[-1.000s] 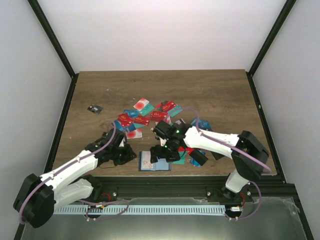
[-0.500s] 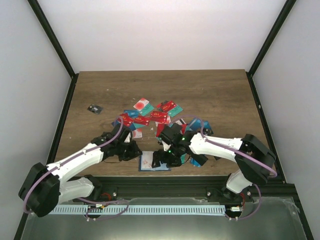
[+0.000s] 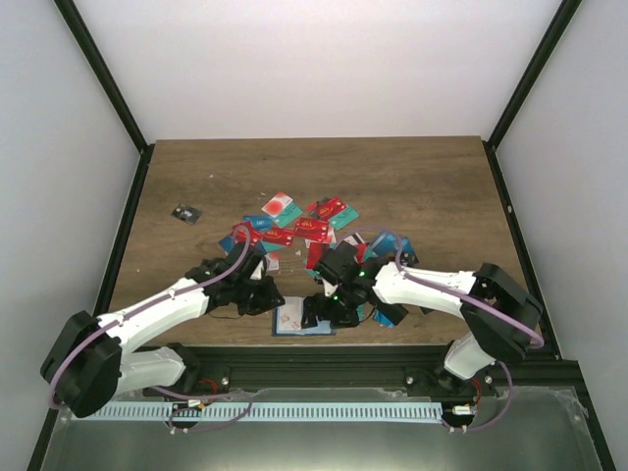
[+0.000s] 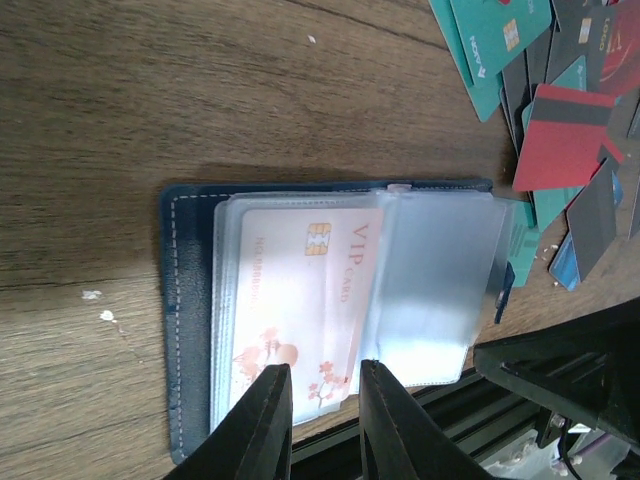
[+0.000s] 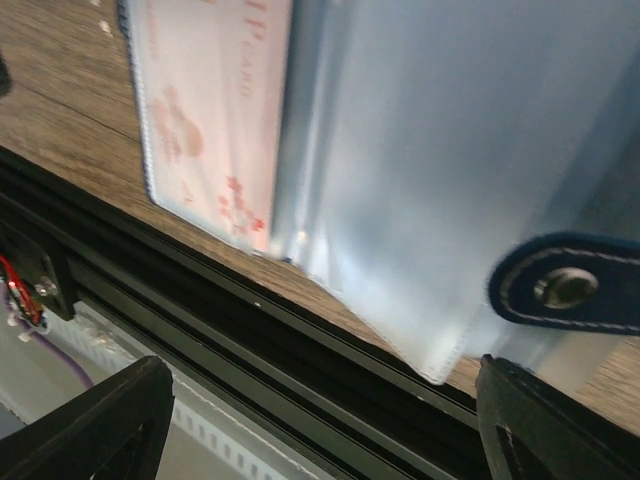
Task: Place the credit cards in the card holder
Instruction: Insert the credit card into the card holder.
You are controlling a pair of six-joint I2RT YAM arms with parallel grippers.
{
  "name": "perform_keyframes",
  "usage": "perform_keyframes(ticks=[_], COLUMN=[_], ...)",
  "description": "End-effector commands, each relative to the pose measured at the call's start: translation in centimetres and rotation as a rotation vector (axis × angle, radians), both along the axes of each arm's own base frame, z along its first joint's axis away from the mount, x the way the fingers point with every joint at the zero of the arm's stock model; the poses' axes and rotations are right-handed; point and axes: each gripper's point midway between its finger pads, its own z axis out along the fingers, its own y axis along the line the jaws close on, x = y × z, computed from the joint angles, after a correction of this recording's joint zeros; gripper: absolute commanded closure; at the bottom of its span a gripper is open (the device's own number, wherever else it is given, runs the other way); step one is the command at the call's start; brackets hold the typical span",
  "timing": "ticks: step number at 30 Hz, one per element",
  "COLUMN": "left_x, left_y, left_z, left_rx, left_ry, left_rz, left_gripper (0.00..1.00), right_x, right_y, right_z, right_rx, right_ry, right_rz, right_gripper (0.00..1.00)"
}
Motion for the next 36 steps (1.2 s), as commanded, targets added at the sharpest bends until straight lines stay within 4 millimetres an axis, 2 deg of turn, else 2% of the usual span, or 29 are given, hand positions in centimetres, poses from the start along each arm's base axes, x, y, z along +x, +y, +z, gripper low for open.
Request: perform_keyframes(ticks=[1, 7, 17, 26, 36], left_x=[0.5, 0.7, 0.4, -0.1, -1.0], left_y=[-1.1, -1.7, -1.4, -0.6, 1.6], left_z=[0.5, 0.4, -0.1, 0.0, 0.2], left_rx=[-0.014, -0.006, 0.01, 0.019, 0.072], left_ry=[-0.018, -0.017, -0.005, -0.011, -0.026], left_rz=[-0.018, -0.021, -0.011, 0.008, 0.047], left_gripper=[0.78, 0.79, 0.79, 0.79, 0.79], right_x=[0.0, 0.0, 0.4, 1.3, 1.5], right_y=[-1.1, -0.7, 1.2, 4.0, 7.9], right_z=[-0.2, -1.0, -0.8, 1.7, 2.5], right_rx=[-0.025, -0.027, 0.057, 0.168, 0.244], right_ry=[-0.004, 0.0, -0.004, -0.032, -0.008], right_rz=[-0.026, -0.004, 0.036, 0.076, 0.144], right_gripper=[0.16, 0.16, 0.17, 0.18, 0.2])
